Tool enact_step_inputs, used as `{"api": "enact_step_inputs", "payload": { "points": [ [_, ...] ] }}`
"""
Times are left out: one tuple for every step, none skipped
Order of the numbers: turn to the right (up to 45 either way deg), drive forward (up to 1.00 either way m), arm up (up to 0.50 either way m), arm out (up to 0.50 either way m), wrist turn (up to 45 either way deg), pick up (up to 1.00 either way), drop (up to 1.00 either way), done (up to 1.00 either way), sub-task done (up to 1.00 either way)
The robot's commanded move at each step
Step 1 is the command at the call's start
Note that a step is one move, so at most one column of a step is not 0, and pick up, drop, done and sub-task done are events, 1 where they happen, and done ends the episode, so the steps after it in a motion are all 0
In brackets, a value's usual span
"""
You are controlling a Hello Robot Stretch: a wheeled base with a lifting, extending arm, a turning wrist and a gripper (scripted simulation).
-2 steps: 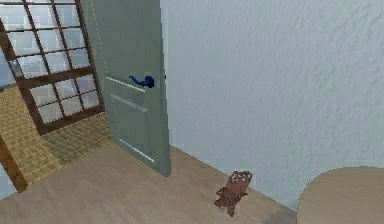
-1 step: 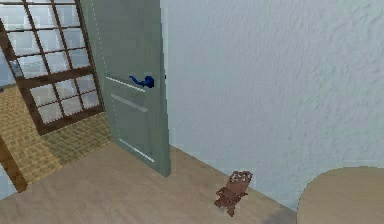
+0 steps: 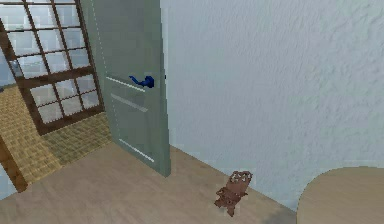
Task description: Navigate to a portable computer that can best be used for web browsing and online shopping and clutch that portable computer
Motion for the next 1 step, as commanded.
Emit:
{"api": "enact_step_inputs", "payload": {
  "points": [
    [0.0, 0.00, 0.00, 0.00, 0.0, 1.00, 0.00, 0.00, 0.00]
  ]
}}
